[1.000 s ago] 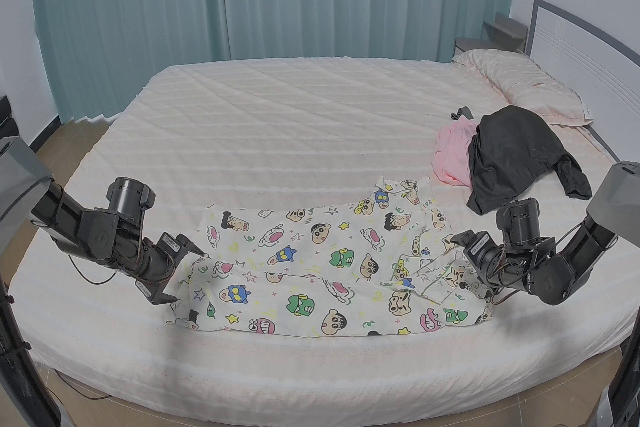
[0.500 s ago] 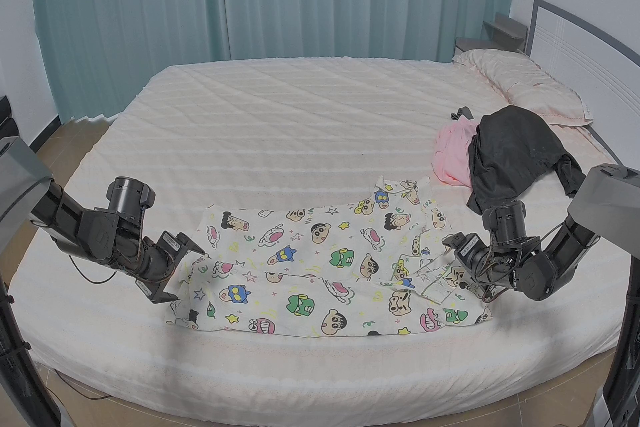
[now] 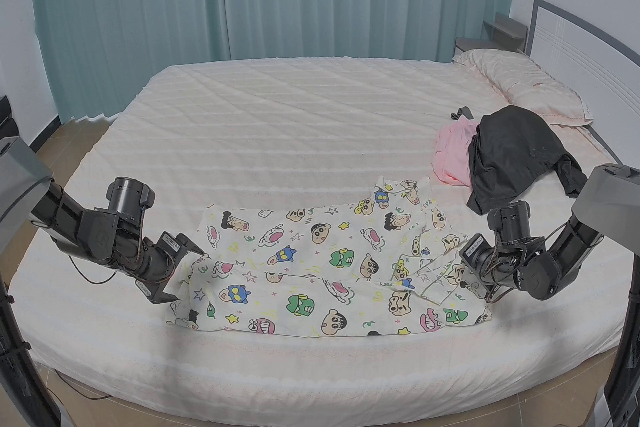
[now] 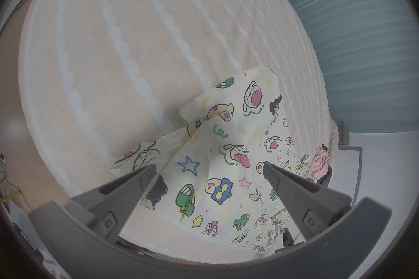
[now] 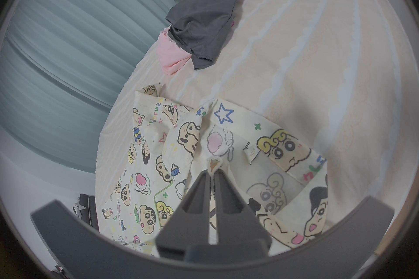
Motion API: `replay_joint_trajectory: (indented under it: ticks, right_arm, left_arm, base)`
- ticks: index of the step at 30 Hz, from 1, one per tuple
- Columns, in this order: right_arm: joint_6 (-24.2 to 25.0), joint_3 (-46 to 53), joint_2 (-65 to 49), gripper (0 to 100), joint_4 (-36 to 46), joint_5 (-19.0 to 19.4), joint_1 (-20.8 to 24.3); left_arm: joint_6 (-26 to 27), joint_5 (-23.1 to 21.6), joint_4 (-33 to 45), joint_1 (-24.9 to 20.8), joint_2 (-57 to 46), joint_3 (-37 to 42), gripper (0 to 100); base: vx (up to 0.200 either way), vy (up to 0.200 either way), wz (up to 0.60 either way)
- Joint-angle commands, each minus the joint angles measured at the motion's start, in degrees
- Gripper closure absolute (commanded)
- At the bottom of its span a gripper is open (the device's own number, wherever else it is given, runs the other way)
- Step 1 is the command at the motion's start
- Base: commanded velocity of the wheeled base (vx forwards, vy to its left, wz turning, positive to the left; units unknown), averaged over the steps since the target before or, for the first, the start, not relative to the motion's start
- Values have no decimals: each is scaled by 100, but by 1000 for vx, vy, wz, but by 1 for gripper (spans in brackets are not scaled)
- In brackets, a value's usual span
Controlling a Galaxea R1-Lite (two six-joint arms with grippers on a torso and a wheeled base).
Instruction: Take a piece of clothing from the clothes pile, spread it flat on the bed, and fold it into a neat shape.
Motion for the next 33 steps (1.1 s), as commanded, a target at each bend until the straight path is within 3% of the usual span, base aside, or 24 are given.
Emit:
replay_joint_trajectory:
  ticks: [1,8,14,19,27,33]
  right_arm:
    - [-2,185,-413,100,15,-8,55]
    - [-72,317,-993,100,429,1,126]
    - [-99,326,-1784,100,1395,-34,636]
    - [-257,352,-2057,100,1844,-307,855]
    - [-556,906,-2074,100,1852,-693,978]
    - [-547,1222,-2206,100,1844,-781,1180]
  left_arm:
    - [-2,-1,-4,0,10,7,0]
    - [7,-1,-4,-9,10,16,0]
    - [7,-1,-4,-9,10,25,0]
    - [7,-1,5,-9,10,25,0]
    - [15,-1,-4,-9,10,25,0]
    - [15,-1,5,-9,10,25,0]
  base:
    - [0,0,0]
    - [0,0,0]
    - [0,0,0]
    - [0,0,0]
    - [0,0,0]
    - [0,0,0]
